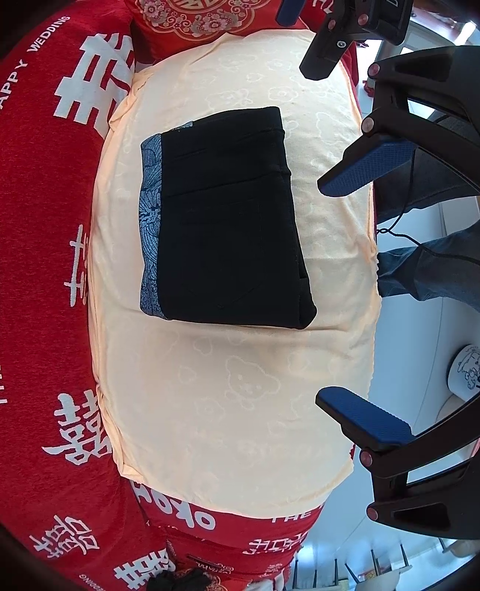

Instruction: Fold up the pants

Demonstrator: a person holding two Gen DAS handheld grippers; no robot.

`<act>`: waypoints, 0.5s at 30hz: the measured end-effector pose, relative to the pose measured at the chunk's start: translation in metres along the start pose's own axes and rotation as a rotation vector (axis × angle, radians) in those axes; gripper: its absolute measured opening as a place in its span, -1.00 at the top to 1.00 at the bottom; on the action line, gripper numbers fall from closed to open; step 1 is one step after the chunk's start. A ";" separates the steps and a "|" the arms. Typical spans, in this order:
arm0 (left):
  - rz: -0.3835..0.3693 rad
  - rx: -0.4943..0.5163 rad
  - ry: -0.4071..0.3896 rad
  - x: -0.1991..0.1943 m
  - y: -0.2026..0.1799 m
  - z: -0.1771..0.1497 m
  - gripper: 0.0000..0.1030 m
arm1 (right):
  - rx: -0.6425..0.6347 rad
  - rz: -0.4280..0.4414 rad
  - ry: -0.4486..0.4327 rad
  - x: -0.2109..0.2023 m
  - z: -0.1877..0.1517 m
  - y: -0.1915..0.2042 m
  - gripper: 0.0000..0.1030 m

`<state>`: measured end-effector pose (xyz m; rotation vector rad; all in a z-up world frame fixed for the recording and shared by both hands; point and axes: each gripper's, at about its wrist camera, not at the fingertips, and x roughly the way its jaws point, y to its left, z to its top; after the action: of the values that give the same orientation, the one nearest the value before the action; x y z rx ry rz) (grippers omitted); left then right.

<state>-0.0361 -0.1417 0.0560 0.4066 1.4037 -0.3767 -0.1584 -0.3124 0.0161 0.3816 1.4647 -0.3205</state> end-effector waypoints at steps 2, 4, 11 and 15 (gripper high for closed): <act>0.004 -0.001 -0.003 0.000 0.001 0.000 -1.00 | 0.001 0.001 0.000 -0.001 0.000 0.000 -1.00; 0.003 -0.004 -0.003 0.000 0.001 0.001 -1.00 | 0.001 0.000 0.000 -0.001 0.000 0.001 -1.00; 0.002 -0.010 0.002 0.002 0.003 0.002 -1.00 | 0.000 -0.004 0.002 0.000 0.000 0.003 -1.00; 0.000 -0.006 0.004 0.003 0.003 0.002 -1.00 | -0.005 -0.008 0.005 0.001 0.001 0.007 -1.00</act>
<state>-0.0324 -0.1403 0.0537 0.4024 1.4089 -0.3717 -0.1542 -0.3065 0.0153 0.3735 1.4723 -0.3226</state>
